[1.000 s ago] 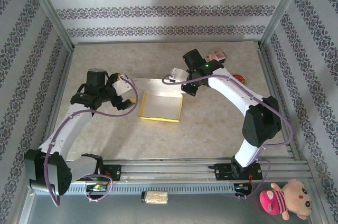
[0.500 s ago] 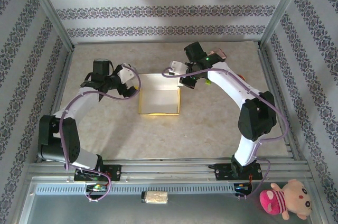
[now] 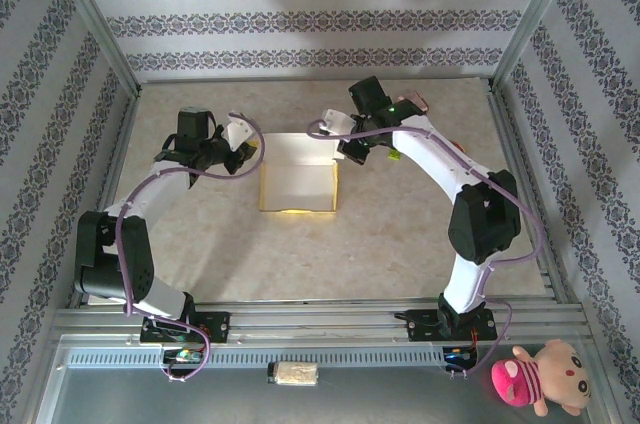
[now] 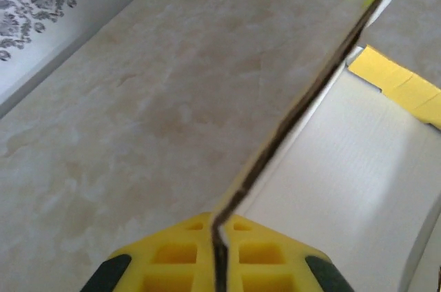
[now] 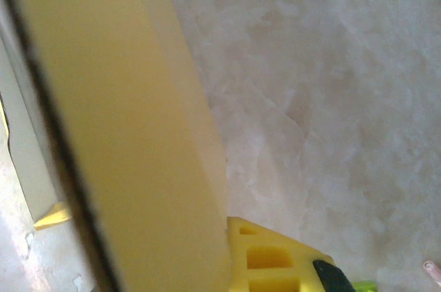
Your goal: Fold the paper box
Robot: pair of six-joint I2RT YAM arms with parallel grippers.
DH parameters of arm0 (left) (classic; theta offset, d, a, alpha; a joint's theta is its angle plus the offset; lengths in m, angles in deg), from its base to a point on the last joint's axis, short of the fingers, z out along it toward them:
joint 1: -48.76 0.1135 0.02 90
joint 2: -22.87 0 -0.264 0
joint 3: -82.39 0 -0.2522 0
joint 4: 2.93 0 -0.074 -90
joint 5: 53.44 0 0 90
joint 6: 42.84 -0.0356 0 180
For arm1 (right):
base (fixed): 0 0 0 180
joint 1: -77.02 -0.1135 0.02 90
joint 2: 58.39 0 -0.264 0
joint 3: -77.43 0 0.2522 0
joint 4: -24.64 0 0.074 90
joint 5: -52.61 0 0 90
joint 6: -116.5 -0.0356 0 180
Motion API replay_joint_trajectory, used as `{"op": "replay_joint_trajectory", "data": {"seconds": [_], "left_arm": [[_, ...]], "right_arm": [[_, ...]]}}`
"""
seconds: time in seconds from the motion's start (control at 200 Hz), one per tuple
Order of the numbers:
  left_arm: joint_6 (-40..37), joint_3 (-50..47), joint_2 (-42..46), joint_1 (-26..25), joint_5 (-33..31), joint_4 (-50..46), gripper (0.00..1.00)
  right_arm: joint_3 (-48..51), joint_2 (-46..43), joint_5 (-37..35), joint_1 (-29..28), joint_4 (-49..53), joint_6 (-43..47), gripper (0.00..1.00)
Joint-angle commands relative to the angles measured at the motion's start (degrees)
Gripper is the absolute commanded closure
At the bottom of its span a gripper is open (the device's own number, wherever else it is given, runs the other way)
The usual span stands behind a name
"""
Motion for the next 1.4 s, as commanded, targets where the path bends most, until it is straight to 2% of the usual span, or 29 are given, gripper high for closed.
{"op": "replay_joint_trajectory", "data": {"seconds": [0.0, 0.15, 0.26, 0.385, 0.5, 0.58, 0.74, 0.869, 0.984, 1.394], "left_arm": [[13.2, 4.5, -1.4, -0.7, -6.3, -1.6, 0.98], [24.3, 6.2, -3.0, -3.5, -14.4, -0.3, 1.0], [31.6, 10.0, -5.7, -6.0, -21.7, -1.7, 1.0], [39.3, 14.3, -9.1, -8.0, -30.8, -2.9, 1.0], [45.6, 14.7, -10.6, -8.2, -35.2, 0.8, 1.0], [49.2, 14.4, -11.4, -8.1, -37.9, 3.6, 1.0], [53.6, 13.0, -13.3, -8.8, -37.6, 7.7, 1.0], [54.0, 9.8, -14.1, -9.6, -35.4, 12.0, 1.0], [54.3, 7.2, -13.9, -9.7, -36.1, 14.2, 1.0], [59.0, 0.8, -13.4, -9.8, -35.1, 17.1, 1.0]], "right_arm": [[-5.0, 1.9, -4.1, -0.1, -2.6, -13.6, 1.0], [-8.9, 4.1, -8.7, -0.7, -4.0, -30.7, 1.0], [-10.5, 5.5, -9.4, -1.1, -6.3, -38.8, 1.0], [-13.0, 7.8, -11.7, -2.0, -8.4, -45.9, 1.0], [-13.4, 9.2, -16.7, -3.6, -11.3, -49.1, 1.0], [-10.7, 8.7, -17.1, -3.9, -15.8, -51.2, 1.0], [-3.7, 7.7, -17.0, -3.9, -24.6, -53.3, 1.0], [1.0, 7.5, -16.9, -4.0, -28.8, -52.3, 1.0], [5.1, 7.1, -17.9, -4.1, -32.0, -52.5, 1.0], [9.4, 8.8, -19.6, -5.6, -33.8, -57.6, 1.0]]}}
